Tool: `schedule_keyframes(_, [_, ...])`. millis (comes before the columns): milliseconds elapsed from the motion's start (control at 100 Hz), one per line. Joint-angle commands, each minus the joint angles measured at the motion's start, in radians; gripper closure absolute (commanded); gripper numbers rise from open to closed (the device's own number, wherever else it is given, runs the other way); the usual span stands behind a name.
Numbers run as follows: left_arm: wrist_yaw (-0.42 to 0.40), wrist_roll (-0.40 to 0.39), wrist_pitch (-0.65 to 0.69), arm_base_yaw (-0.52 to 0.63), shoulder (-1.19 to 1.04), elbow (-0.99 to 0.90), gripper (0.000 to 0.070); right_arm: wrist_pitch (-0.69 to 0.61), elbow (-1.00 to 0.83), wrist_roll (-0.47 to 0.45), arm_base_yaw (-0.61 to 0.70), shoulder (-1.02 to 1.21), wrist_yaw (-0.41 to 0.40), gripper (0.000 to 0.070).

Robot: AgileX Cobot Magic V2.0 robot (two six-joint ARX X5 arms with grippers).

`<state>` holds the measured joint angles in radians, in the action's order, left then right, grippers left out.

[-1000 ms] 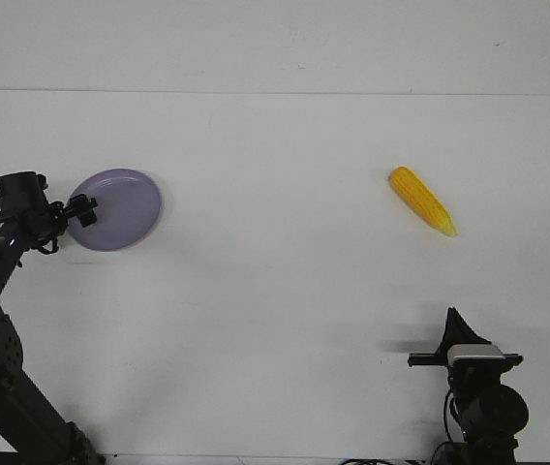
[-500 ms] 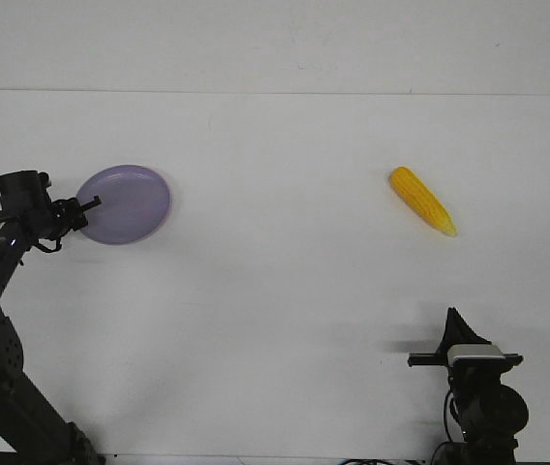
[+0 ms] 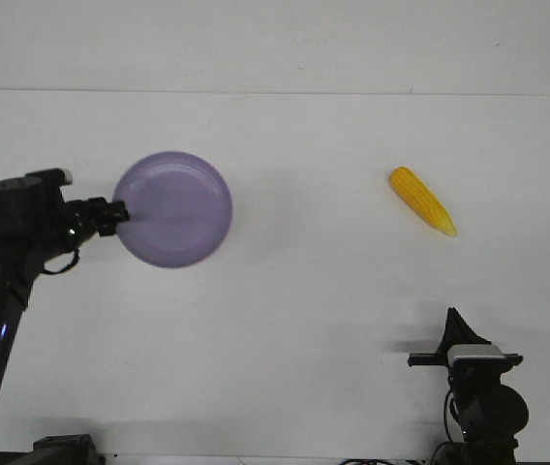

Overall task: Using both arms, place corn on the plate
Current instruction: 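Drag the plate with the left gripper toward the table center, nearer the robot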

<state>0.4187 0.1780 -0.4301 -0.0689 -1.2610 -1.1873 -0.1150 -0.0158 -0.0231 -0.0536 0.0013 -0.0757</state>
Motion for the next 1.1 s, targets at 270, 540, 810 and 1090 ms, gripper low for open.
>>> schedule_keyframes(270, [-0.1, 0.146, 0.124, 0.391, 0.163, 0.402, 0.0691, 0.01, 0.003, 0.005, -0.003, 0.0, 0.001, 0.0684])
schedule_keyframes(540, [-0.204, 0.235, 0.315, 0.551, 0.097, 0.587, 0.0691, 0.01, 0.003, 0.005, -0.003, 0.0, 0.001, 0.0684])
schedule_keyframes(810, [-0.22, 0.227, 0.351, 0.568, 0.019, 0.589, 0.0689, 0.01, 0.003, 0.005, -0.003, 0.0, 0.001, 0.0684])
schedule_keyframes(1090, [-0.219, 0.221, 0.372, 0.568, 0.045, 0.589, 0.0275, 0.01, 0.003, 0.005, -0.003, 0.0, 0.001, 0.0684])
